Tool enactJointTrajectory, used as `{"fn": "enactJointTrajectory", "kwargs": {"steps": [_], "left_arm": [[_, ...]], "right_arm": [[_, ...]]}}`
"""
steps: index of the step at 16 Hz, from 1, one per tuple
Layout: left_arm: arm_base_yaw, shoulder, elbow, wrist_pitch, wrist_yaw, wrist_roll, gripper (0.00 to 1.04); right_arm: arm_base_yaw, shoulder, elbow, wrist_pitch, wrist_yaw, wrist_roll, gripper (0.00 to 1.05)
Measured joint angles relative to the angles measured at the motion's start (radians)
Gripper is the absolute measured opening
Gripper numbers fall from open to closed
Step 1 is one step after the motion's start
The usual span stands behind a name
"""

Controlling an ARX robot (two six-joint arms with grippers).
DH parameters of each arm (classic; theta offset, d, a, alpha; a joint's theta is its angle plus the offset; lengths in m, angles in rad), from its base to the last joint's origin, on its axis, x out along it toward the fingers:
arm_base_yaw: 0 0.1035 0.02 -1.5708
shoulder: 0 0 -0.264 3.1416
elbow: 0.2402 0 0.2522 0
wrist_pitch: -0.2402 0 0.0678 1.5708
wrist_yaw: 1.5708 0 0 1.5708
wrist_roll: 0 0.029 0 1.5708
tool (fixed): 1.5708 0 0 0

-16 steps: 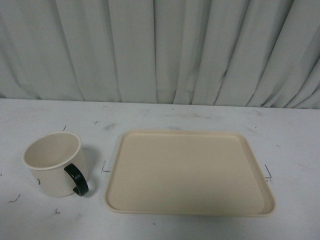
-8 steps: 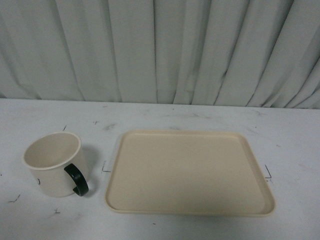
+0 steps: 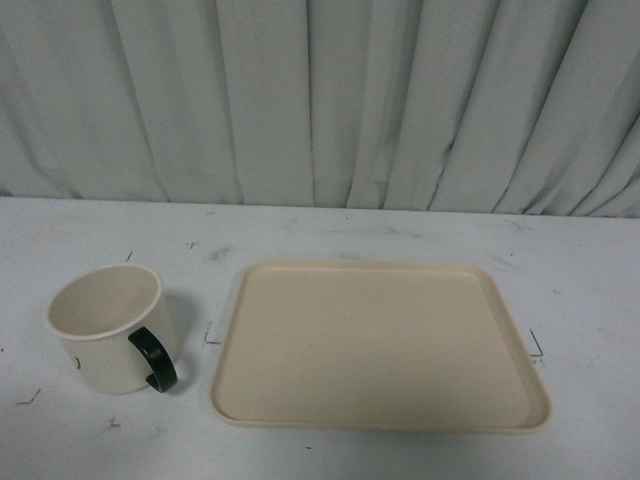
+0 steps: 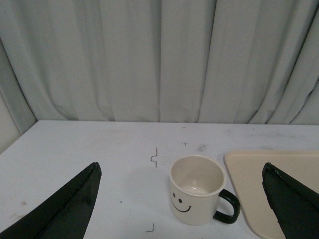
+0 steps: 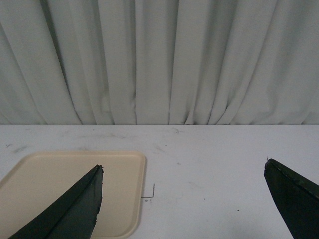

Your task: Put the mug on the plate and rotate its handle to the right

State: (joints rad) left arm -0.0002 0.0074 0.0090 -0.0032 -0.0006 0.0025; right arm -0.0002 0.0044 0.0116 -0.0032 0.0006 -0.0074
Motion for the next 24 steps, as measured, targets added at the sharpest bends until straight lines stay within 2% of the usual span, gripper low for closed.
{"fn": "enactJointTrajectory", "kwargs": {"steps": [2,6,8,11,12,15,17,18,20,24], "left_arm": [[0.0,0.0,0.0,0.0,0.0,0.0,0.98],[-0.029,0.117,0.084,-0.208,-0.1,-0.029,0.98],[-0.024,0.207,0.124,-0.234,-0.109,-0.031,0.98],[-0.012,0.283,0.146,-0.194,-0.108,-0.031,0.98],[0.0,0.336,0.16,-0.139,-0.096,-0.029,0.98],[0.03,0.609,0.236,0.106,-0.015,-0.005,0.98],[0.043,0.932,0.344,0.303,0.047,0.051,0.98],[0.053,1.072,0.413,0.353,0.068,0.071,0.98],[0.06,1.328,0.557,0.368,0.092,0.099,0.98],[0.062,1.603,0.758,0.253,0.166,0.119,0.98]], "right_arm": [[0.0,0.0,0.0,0.0,0.0,0.0,0.98],[0.0,0.0,0.0,0.0,0.0,0.0,0.98],[0.0,0.0,0.0,0.0,-0.001,0.0,0.98],[0.0,0.0,0.0,0.0,0.0,0.0,0.98],[0.0,0.0,0.0,0.0,0.0,0.0,0.98],[0.0,0.0,0.0,0.0,0.0,0.0,0.98],[0.0,0.0,0.0,0.0,0.0,0.0,0.98],[0.0,0.0,0.0,0.0,0.0,0.0,0.98],[0.0,0.0,0.0,0.0,0.0,0.0,0.98],[0.0,0.0,0.0,0.0,0.0,0.0,0.98]]}}
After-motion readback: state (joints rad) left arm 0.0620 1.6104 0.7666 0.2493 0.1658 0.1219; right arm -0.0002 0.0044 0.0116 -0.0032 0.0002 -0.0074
